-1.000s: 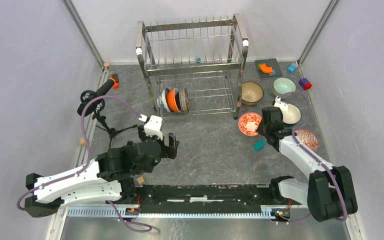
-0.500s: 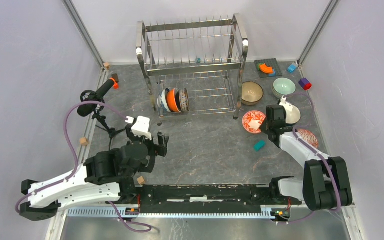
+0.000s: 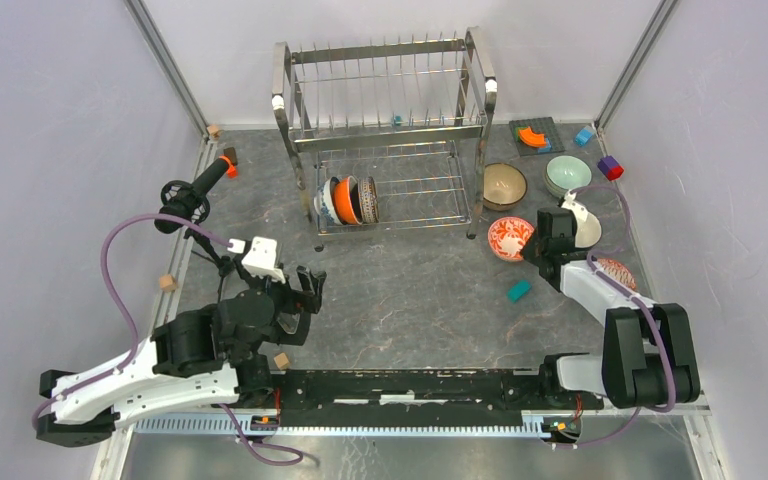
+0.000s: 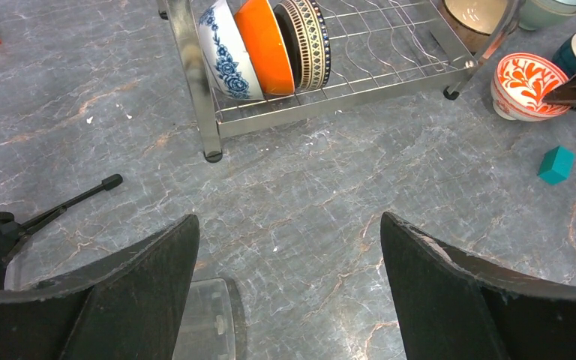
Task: Unload the bowls from the dish rack
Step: Place the bowl at the center of the board, then pick up the bowl from the dish rack.
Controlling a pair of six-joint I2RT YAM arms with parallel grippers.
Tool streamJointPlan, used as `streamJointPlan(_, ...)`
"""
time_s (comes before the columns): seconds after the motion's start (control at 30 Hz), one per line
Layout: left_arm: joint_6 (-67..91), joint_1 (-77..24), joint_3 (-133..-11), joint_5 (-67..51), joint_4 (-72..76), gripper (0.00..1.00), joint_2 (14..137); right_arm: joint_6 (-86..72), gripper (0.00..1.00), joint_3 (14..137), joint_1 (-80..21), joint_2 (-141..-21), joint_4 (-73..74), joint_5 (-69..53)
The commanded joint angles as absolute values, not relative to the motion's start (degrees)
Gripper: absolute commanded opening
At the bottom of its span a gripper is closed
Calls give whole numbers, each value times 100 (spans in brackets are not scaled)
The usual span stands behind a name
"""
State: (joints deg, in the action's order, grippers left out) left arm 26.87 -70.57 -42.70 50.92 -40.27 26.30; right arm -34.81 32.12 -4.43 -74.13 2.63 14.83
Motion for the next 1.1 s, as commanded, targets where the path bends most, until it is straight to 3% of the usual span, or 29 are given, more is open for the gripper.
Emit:
streamJointPlan(0.0,2459,-7050,-4259,5229,-3923,95,2713,-3433,27,3349,-425,-7446,39,1227)
streamJointPlan(0.6,2434,-7064,-4256,5212,-3934,95,2761,-3295,71,3528,-440,-6334,590,980)
streamJointPlan(0.87,2417,-7063,-4236,5286,-3927,95,2792,-2451,70,3439,-1402,-3929,1162,689)
streamJointPlan(0.97,2404,-7057,-4245,5312,-3913,95,2835,-2030,69,2995,-1712,-2884,603,-599)
streamJointPlan(1.07,2290,-7055,-4219,5364,-3809,95,2888,-1901,70,2877,-1887,-2556,526,-1528)
